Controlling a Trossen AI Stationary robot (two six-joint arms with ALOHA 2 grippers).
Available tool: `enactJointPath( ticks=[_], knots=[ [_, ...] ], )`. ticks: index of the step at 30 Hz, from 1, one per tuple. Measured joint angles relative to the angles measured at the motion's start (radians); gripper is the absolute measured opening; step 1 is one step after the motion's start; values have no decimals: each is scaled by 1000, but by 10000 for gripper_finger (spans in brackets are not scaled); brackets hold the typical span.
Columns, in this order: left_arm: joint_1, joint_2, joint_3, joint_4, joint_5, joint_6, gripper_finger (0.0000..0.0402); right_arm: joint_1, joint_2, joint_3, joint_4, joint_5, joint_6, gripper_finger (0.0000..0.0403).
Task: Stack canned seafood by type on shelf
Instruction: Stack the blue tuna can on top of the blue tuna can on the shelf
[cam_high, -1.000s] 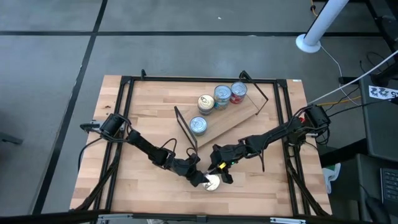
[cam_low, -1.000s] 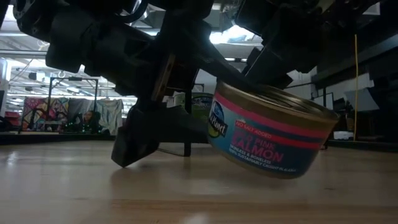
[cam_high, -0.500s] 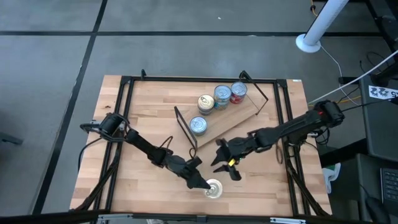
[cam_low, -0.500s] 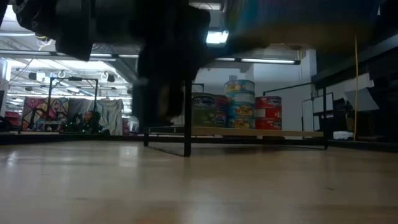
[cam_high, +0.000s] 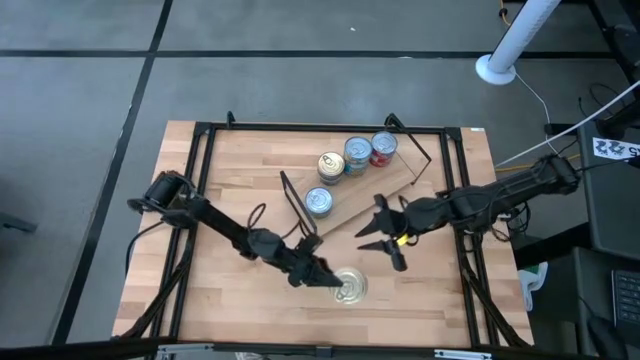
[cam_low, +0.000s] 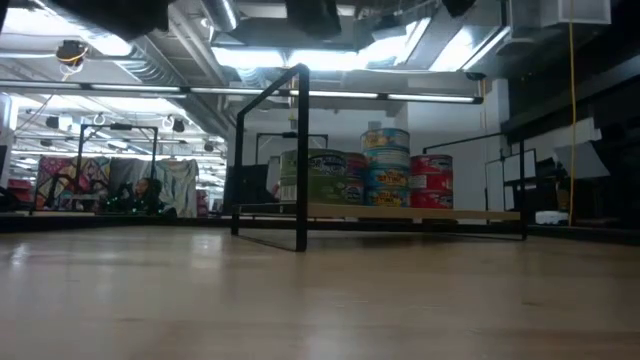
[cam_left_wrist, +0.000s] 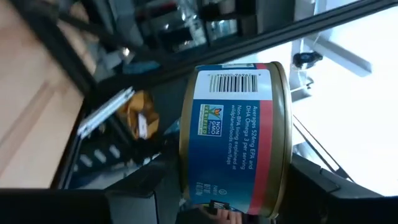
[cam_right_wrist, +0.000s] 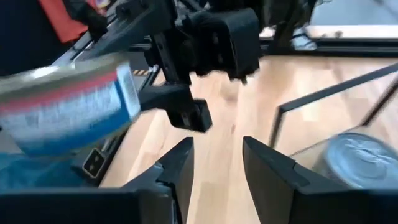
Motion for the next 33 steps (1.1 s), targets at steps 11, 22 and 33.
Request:
enactJointPath(
  ticks=[11, 22, 33],
  knots=[
    [106, -148, 0, -13, -31, 77, 198, 0, -118, -1, -47, 96, -11, 138],
    [314, -283, 1, -154, 35, 80, 196, 0, -133, -2, -53, 254, -165, 138],
    [617, -345, 1, -405, 233, 33, 195, -92, -133, -2, -130, 363, -206, 138]
  ],
)
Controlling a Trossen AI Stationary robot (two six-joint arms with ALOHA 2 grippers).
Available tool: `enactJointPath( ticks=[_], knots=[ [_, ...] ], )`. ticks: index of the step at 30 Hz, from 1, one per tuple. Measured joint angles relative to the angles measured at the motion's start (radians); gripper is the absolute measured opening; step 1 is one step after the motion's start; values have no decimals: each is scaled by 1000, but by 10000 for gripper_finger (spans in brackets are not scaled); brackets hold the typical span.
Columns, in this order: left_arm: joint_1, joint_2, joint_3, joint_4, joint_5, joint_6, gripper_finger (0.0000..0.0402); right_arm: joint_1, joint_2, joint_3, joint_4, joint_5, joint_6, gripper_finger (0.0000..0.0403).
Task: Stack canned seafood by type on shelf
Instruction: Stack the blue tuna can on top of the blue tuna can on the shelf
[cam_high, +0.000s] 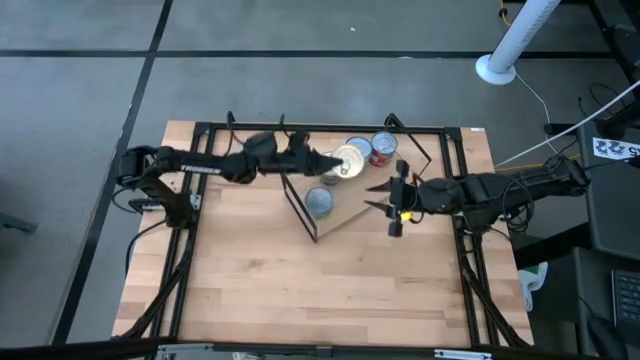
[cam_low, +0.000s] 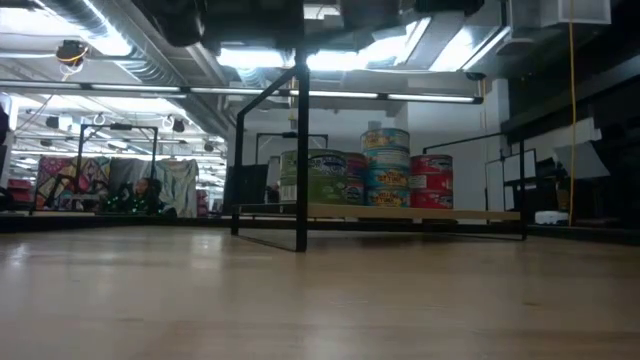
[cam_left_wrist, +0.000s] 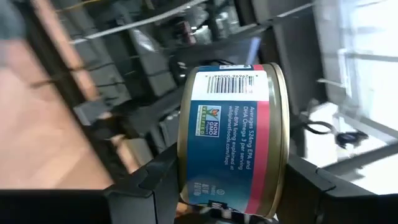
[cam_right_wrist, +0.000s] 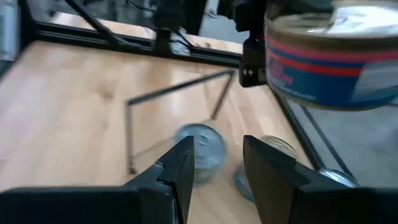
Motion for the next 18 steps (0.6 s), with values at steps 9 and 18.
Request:
enactJointPath(
  ticks=[9, 18],
  knots=[
    [222, 0, 0, -221, 195, -9, 195, -165, 0, 0, -17, -9, -57, 138],
    [336, 0, 0, -490, 233, 97, 197, -333, 1, 0, 21, -76, -126, 138]
  ],
)
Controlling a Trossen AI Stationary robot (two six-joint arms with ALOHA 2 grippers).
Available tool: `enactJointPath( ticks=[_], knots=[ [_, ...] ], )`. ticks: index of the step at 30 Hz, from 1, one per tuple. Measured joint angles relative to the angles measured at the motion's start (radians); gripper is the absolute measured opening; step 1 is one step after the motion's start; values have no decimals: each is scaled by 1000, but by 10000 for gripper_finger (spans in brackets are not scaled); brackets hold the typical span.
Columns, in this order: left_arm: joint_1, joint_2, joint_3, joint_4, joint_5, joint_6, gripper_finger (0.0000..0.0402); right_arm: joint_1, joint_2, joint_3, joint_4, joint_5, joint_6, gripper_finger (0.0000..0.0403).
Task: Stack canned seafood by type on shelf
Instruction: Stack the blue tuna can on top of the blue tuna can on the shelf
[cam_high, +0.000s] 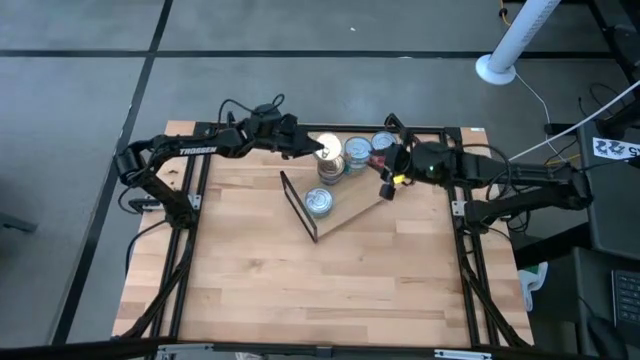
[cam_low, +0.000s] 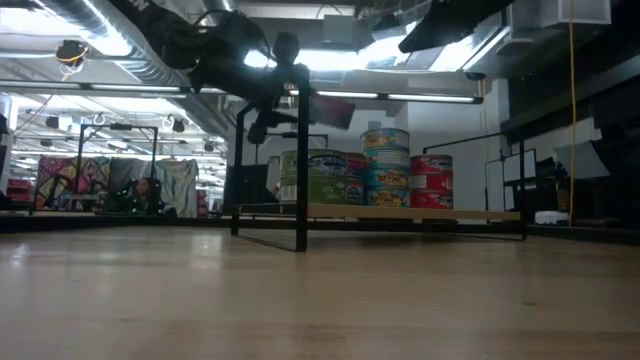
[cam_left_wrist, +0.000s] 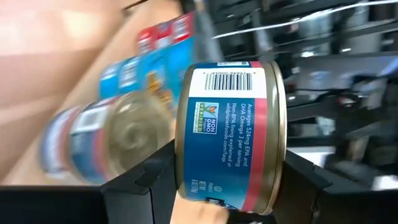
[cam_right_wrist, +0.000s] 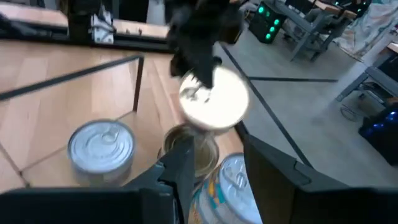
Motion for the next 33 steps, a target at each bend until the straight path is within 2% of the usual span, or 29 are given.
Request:
enactJointPath(
  ticks=[4, 10, 18, 23, 33],
  knots=[
    [-6, 1, 0, -105, 0, 28, 197, -66, 26, 0, 76, -72, -6, 138],
    [-19, 1, 0, -139, 3, 29, 199, -130, 131, 0, 210, -149, -7, 138],
    [-24, 1, 0, -139, -28, 29, 199, -147, 287, 0, 353, -145, -107, 138],
    [-25, 27, 0, -139, -48, 29, 198, -146, 356, 0, 401, -144, -111, 138],
    [-30, 67, 3, -117, -53, 5, 198, -146, 388, 0, 413, -143, -111, 138]
  ],
)
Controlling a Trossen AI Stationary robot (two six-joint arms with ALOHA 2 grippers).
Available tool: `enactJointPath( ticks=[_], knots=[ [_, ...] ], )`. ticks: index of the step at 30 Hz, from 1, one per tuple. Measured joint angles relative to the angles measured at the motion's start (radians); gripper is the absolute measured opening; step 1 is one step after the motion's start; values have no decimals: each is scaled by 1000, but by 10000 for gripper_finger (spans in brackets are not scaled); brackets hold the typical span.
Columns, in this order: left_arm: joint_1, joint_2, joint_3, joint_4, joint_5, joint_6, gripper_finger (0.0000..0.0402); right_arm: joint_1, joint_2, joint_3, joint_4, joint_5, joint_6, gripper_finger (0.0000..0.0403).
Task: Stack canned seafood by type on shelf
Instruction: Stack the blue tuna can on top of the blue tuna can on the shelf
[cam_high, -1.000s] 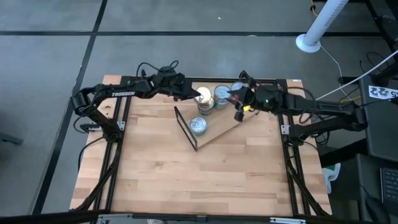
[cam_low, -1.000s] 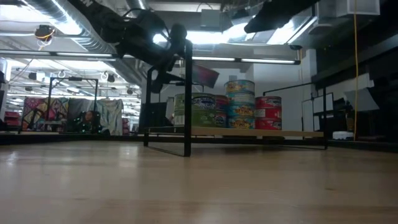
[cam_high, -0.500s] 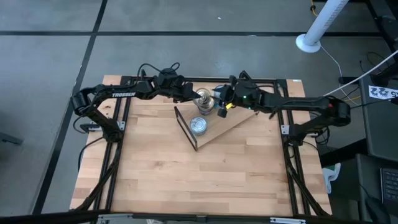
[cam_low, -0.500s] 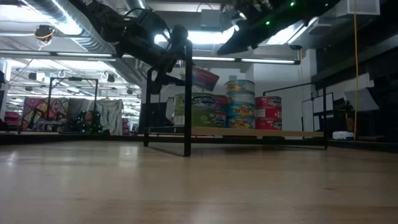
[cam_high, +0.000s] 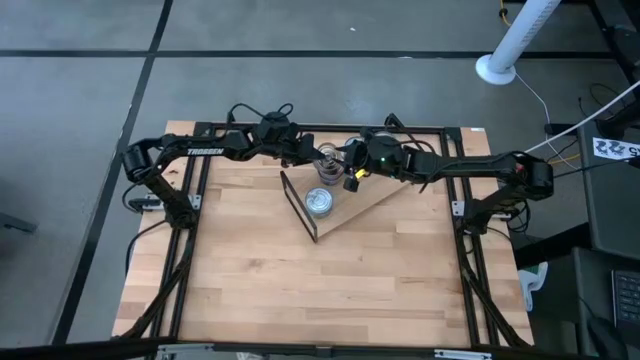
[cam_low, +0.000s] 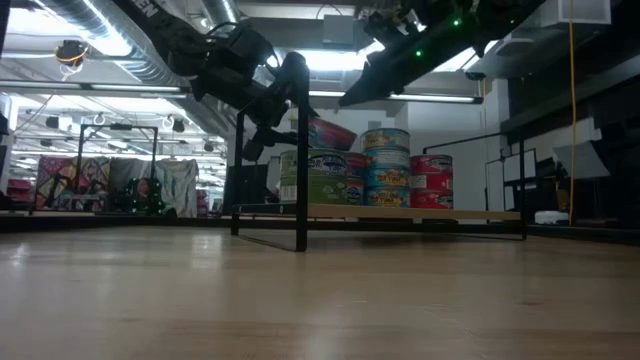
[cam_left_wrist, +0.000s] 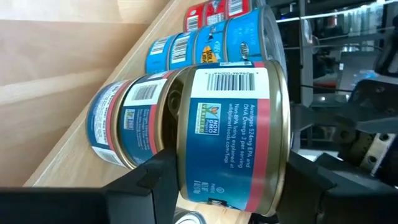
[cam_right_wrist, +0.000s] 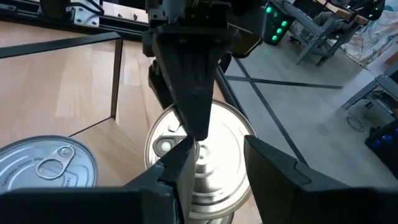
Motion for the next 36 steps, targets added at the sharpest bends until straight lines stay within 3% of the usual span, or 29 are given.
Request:
enactJointPath(
  ticks=[36],
  knots=[
    [-22, 2, -3, -11, -72, 99, 220, 2, 0, 0, -4, 0, 0, 138]
  ],
)
